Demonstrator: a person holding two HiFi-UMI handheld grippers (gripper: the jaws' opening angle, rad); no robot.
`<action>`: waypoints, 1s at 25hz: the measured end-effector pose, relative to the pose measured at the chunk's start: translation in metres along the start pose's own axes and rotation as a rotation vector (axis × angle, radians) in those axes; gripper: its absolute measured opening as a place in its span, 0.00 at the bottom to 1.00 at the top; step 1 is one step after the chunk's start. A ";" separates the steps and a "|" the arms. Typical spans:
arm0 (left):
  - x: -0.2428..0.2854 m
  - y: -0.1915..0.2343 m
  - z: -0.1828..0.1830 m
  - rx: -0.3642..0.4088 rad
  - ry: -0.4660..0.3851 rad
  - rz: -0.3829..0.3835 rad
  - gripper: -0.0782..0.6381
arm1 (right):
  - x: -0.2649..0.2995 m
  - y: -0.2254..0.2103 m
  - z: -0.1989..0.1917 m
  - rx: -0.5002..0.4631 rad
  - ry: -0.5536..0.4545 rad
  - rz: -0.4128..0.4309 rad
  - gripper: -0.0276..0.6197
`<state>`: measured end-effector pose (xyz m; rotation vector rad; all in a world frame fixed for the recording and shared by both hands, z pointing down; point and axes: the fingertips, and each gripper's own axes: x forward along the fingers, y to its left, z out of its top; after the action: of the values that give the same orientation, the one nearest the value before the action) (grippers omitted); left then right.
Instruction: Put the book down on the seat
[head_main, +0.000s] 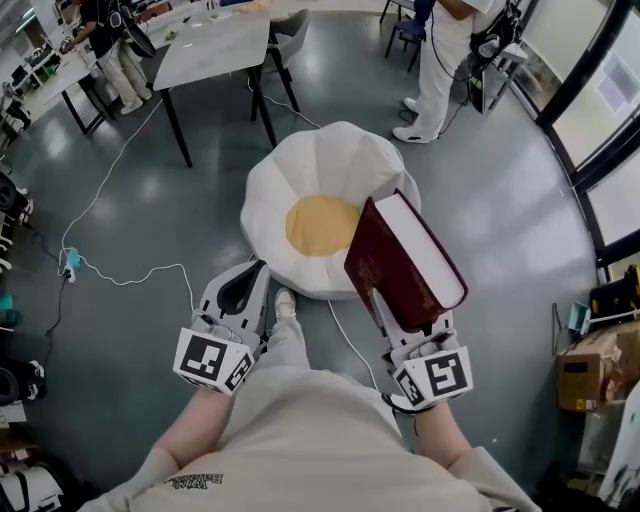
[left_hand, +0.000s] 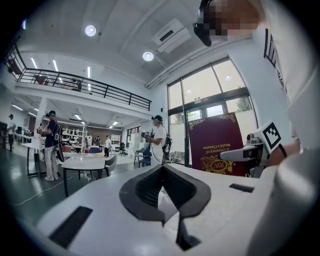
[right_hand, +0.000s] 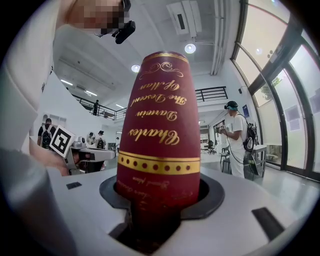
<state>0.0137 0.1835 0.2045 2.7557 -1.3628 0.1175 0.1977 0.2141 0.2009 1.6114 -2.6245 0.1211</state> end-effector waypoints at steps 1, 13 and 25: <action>0.008 0.009 0.000 0.001 0.000 -0.005 0.12 | 0.011 -0.002 -0.001 0.000 0.004 -0.001 0.39; 0.106 0.146 0.011 -0.007 0.001 -0.031 0.12 | 0.176 -0.021 0.015 0.009 0.055 0.006 0.39; 0.164 0.254 0.032 0.006 -0.018 -0.093 0.12 | 0.299 -0.021 0.046 -0.017 0.032 -0.034 0.39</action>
<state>-0.0875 -0.1032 0.1953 2.8254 -1.2381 0.0921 0.0803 -0.0652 0.1837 1.6342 -2.5666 0.1216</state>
